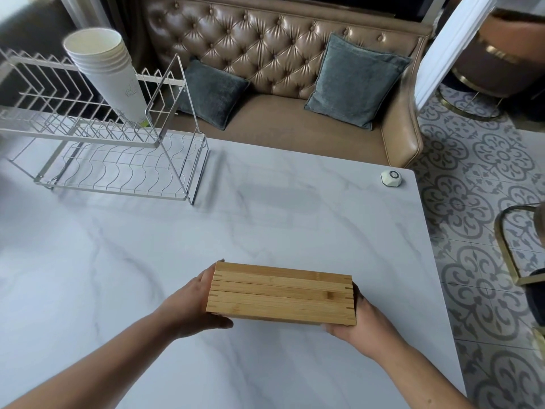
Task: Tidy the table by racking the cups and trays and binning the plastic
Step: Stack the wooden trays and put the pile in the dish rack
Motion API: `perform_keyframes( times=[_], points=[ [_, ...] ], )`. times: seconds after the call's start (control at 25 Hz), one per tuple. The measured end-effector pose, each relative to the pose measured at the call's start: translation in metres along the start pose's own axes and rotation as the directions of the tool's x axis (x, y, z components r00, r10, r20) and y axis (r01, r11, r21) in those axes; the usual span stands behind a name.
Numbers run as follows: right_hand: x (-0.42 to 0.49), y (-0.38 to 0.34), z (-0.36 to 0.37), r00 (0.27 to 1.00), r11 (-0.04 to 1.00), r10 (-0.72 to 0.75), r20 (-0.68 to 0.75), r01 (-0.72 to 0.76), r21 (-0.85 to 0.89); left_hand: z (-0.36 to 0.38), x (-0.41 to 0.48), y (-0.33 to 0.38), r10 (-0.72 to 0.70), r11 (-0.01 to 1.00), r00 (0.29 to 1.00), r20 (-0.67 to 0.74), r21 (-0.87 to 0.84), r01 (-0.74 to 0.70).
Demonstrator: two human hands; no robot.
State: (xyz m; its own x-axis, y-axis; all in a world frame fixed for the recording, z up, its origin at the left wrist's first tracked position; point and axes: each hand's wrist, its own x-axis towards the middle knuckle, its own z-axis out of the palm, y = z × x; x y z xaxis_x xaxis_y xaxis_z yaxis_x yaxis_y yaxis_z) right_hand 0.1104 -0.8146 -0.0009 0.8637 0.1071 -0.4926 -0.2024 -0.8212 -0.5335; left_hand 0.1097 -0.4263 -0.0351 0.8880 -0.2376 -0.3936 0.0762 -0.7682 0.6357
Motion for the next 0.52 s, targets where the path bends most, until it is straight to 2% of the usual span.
perform_keyframes(
  times=[0.16,0.24,0.32,0.4,0.52],
  points=[
    [-0.003,-0.003,-0.001,1.000,1.000,-0.001,0.012,0.001,0.020,0.002,-0.001,0.001,0.001,0.999,1.000,-0.032,-0.047,-0.002],
    [-0.003,-0.005,-0.005,1.000,0.999,-0.017,0.021,0.017,-0.034,0.002,0.000,0.001,-0.011,0.998,0.999,-0.040,-0.058,0.008],
    [-0.002,-0.007,-0.014,0.999,0.986,-0.048,-0.021,0.044,-0.162,0.001,0.000,-0.001,-0.008,0.998,0.999,-0.036,-0.062,0.006],
    [-0.001,-0.017,-0.020,0.985,0.934,-0.160,-0.055,0.134,-0.331,0.002,0.000,-0.002,-0.009,0.998,1.000,-0.026,-0.063,0.008],
    [0.005,-0.054,-0.010,0.948,0.780,-0.313,0.063,0.294,-0.553,0.004,-0.002,-0.002,-0.011,0.999,1.000,-0.025,-0.052,0.010]
  ],
)
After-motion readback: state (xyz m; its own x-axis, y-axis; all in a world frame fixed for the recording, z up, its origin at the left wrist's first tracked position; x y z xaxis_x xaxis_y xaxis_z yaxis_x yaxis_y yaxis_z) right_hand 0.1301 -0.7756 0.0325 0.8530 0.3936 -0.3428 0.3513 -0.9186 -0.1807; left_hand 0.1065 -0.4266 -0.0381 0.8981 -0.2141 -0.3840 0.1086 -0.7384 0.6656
